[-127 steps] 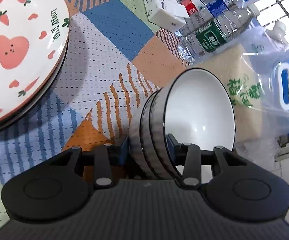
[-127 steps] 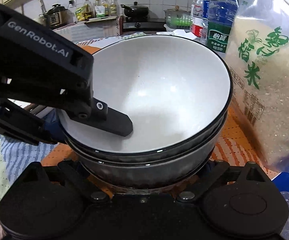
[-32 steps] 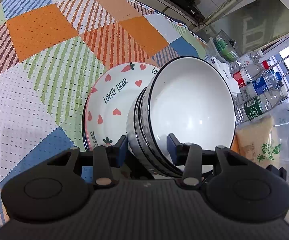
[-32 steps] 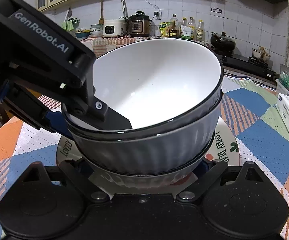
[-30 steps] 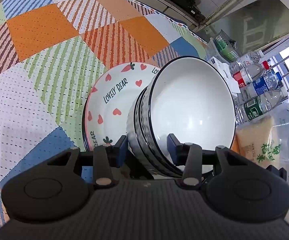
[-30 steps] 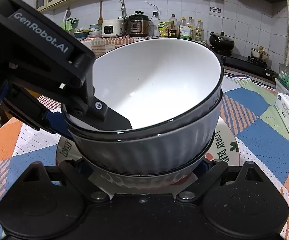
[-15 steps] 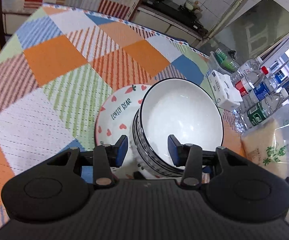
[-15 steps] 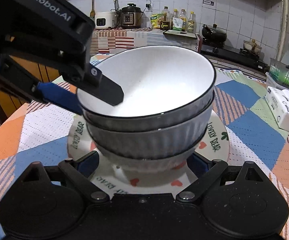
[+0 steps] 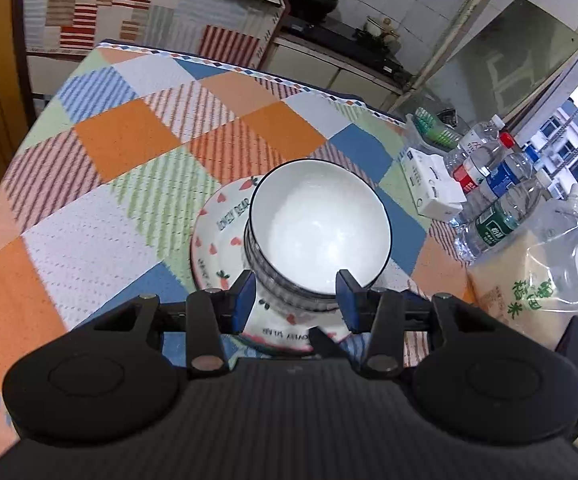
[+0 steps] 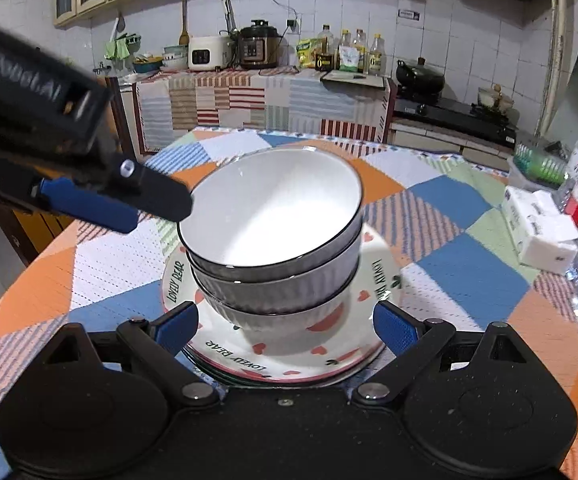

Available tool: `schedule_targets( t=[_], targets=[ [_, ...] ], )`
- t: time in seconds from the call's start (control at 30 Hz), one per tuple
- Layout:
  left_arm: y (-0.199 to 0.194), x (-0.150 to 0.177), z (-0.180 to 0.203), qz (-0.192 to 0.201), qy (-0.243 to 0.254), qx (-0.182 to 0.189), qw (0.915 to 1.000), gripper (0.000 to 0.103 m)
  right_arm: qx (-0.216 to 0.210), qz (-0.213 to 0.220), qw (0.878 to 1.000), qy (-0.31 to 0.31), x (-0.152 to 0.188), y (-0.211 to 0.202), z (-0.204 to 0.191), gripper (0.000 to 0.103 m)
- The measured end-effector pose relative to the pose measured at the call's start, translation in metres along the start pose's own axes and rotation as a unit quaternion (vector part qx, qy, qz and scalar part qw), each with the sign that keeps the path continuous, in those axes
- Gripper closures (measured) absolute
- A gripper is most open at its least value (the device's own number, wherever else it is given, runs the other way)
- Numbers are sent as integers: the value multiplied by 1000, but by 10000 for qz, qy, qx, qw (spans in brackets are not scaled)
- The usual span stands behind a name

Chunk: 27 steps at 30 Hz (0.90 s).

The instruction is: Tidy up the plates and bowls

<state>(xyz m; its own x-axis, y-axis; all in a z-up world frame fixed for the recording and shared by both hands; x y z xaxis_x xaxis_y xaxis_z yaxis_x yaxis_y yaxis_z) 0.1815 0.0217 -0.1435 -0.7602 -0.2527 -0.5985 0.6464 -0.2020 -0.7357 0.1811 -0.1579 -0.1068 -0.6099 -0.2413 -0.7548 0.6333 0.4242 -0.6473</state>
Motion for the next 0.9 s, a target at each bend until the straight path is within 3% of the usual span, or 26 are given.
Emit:
schedule_targets(
  t=[0.5,0.9],
  targets=[
    [-77,23,13,420,348,-394,9977,56,11,97,9978,658,-12,-75,15,6],
    [-139,35,27,732,596,-551,9940,45,274,-17,9972,702,-18,-140,6,6]
  ],
)
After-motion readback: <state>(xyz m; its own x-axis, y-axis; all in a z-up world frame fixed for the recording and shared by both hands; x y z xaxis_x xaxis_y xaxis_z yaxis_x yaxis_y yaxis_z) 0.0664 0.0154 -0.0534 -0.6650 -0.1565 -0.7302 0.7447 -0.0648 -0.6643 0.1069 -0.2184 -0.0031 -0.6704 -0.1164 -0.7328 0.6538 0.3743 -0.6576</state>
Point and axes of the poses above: each gripper's, at about its wrist camera, not at the fingertips, and y roughly the way its jaws point, z to its right, x to its underside, the point moved 3 cm from there along y, roughly the way its jaws point, and after that the axes turned 8 degrees about -x, right-handed, at the moved point
